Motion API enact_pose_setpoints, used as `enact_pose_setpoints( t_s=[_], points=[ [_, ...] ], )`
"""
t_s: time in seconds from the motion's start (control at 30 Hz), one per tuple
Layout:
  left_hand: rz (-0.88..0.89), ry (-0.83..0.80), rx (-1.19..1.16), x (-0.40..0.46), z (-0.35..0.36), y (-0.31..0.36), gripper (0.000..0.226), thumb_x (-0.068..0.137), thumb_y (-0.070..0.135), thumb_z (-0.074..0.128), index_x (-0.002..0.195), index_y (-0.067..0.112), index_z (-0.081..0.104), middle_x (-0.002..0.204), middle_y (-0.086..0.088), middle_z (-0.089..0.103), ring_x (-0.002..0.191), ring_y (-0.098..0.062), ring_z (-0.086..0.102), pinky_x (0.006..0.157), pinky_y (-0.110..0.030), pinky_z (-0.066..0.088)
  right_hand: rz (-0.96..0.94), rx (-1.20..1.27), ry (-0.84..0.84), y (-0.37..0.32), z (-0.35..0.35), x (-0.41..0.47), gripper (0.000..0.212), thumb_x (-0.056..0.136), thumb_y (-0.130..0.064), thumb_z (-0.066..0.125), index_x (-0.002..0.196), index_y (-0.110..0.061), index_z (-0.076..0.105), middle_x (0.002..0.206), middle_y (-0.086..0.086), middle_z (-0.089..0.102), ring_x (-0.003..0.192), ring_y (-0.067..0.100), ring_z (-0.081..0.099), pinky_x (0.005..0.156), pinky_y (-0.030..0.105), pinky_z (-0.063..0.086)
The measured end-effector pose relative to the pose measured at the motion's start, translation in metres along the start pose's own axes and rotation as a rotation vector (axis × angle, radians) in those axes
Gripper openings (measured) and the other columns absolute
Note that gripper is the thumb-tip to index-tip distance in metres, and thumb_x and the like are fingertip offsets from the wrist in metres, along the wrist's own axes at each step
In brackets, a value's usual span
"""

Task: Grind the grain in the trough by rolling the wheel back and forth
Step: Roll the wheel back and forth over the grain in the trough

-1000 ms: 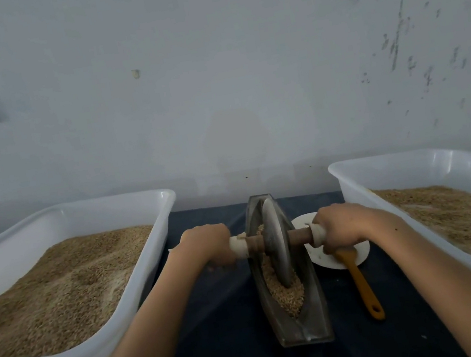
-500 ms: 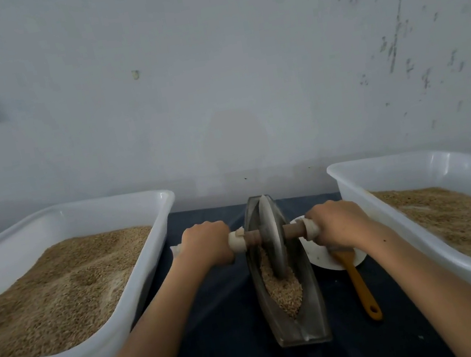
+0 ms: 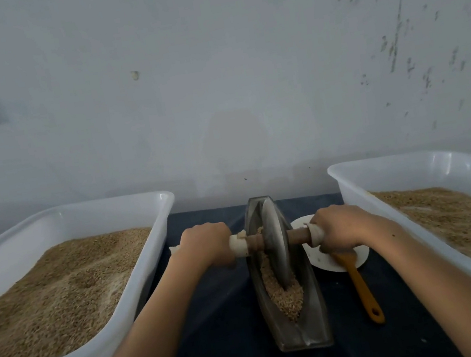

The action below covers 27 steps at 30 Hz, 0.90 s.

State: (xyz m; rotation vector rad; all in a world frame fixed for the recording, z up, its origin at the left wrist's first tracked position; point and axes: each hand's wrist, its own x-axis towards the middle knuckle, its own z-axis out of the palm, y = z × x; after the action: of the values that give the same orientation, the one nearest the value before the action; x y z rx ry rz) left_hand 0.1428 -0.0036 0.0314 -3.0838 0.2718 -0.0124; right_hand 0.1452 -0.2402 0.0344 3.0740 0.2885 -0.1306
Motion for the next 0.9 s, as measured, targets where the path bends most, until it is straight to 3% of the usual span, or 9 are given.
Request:
enact_pose_setpoints(
  t_s=[0.1,0.23,0.37,0.57,0.7,0.8,0.9],
  points=[
    [-0.008,0.139,0.025,0.001,0.006,0.002,0.024,0.08,0.033,0.067,0.1,0.02,0.061,0.086,0.004,0.059,0.084,-0.017,0.06,0.073,-0.03,0.046,0.0,-0.039,0.2,-0.002,0.009,0.001,0.017,0.086,-0.024,0.06,0.076,-0.031,0.048,0.077,-0.007,0.058,0.065,0.008,0.052,0.055,0.022,0.033],
    [-0.022,0.265,0.041,0.003,0.012,0.003,0.017,0.084,0.032,0.061,0.097,0.021,0.058,0.094,0.002,0.064,0.086,-0.018,0.061,0.07,-0.03,0.043,-0.016,-0.033,0.405,-0.004,0.017,0.001,0.019,0.092,-0.027,0.054,0.076,-0.032,0.044,0.082,-0.008,0.059,0.073,0.012,0.055,0.065,0.026,0.038],
    [-0.019,0.225,0.032,0.002,0.012,0.002,0.02,0.083,0.031,0.063,0.099,0.02,0.06,0.095,0.002,0.064,0.086,-0.017,0.06,0.071,-0.029,0.043,-0.003,-0.037,0.328,-0.006,0.013,-0.001,0.009,0.092,-0.027,0.055,0.086,-0.028,0.05,0.087,-0.005,0.061,0.077,0.013,0.056,0.071,0.026,0.041],
    [0.018,-0.092,-0.075,0.002,0.004,-0.006,0.032,0.078,0.031,0.072,0.105,0.019,0.061,0.089,0.002,0.064,0.084,-0.016,0.062,0.079,-0.031,0.049,0.003,-0.067,0.018,-0.008,-0.009,-0.01,0.014,0.082,-0.023,0.066,0.093,-0.025,0.056,0.081,-0.004,0.059,0.077,0.014,0.059,0.062,0.024,0.041],
    [0.057,-0.258,-0.178,0.004,0.003,-0.012,0.011,0.076,0.021,0.072,0.079,0.019,0.061,0.068,0.003,0.065,0.059,-0.01,0.061,0.067,-0.026,0.052,0.006,-0.013,-0.097,-0.01,-0.016,-0.014,0.017,0.082,-0.022,0.071,0.094,-0.023,0.059,0.079,-0.004,0.058,0.074,0.012,0.058,0.064,0.024,0.044],
    [0.053,-0.238,-0.176,0.004,0.003,-0.011,0.014,0.077,0.023,0.072,0.086,0.017,0.063,0.07,0.003,0.065,0.064,-0.011,0.063,0.068,-0.025,0.051,0.005,0.009,-0.102,-0.009,-0.014,-0.015,0.019,0.082,-0.021,0.07,0.099,-0.021,0.062,0.085,-0.002,0.061,0.078,0.014,0.059,0.067,0.024,0.045],
    [0.027,-0.111,-0.097,0.003,0.003,-0.007,0.029,0.077,0.03,0.072,0.101,0.016,0.063,0.083,0.003,0.065,0.079,-0.014,0.064,0.074,-0.028,0.049,0.007,0.03,-0.059,-0.007,-0.009,-0.011,0.015,0.082,-0.02,0.069,0.096,-0.023,0.062,0.086,-0.002,0.062,0.08,0.015,0.061,0.067,0.025,0.045]
  ],
)
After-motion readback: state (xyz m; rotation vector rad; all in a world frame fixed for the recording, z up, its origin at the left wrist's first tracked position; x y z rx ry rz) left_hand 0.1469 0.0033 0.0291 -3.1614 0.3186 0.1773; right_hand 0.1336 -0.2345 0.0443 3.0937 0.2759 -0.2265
